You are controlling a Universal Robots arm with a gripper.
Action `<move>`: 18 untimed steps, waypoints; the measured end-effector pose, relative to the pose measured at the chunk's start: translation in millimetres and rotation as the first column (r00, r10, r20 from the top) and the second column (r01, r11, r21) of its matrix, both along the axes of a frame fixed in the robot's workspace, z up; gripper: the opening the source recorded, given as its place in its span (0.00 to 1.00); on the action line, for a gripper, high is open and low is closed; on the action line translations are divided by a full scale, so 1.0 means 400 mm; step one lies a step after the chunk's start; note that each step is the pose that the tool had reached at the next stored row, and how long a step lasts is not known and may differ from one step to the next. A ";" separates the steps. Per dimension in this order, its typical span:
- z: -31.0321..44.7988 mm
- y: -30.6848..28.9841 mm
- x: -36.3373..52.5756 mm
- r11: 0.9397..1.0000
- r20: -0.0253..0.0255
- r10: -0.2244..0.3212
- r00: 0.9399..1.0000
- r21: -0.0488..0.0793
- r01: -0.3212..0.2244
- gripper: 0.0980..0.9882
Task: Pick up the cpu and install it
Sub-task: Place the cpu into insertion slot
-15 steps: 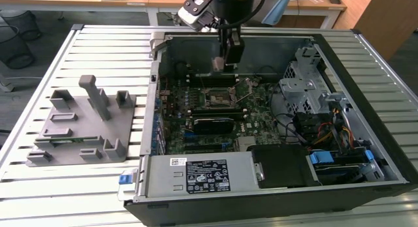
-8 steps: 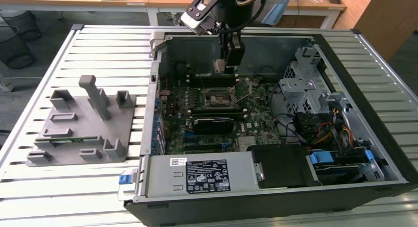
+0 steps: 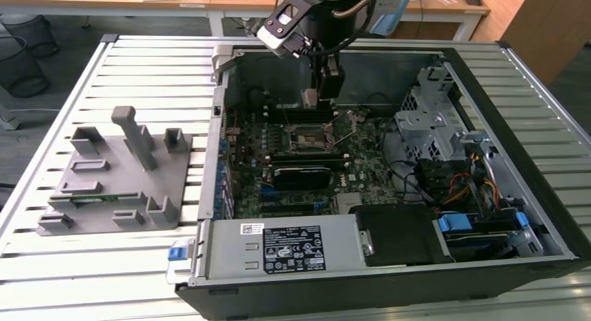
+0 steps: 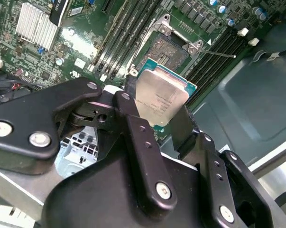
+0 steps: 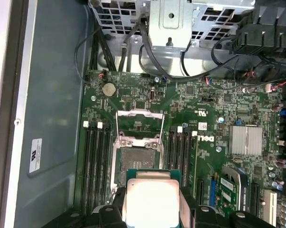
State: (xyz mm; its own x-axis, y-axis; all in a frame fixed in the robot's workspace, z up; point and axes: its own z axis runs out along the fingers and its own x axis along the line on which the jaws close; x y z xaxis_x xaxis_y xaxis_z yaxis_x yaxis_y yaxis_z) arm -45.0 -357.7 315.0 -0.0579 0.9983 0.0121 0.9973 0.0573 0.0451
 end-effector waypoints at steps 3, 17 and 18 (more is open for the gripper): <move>-0.009 0.005 0.001 1.000 0.000 0.000 1.000 0.000 0.000 0.48; -0.058 0.014 0.003 1.000 0.000 0.000 1.000 0.000 0.000 0.48; -0.061 0.014 0.003 1.000 0.000 0.000 1.000 0.000 0.000 0.48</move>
State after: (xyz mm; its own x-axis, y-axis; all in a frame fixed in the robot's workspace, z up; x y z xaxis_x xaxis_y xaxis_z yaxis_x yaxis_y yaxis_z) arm -43.8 -352.1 290.7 -0.0577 0.9983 0.0122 0.9973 0.0571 0.0452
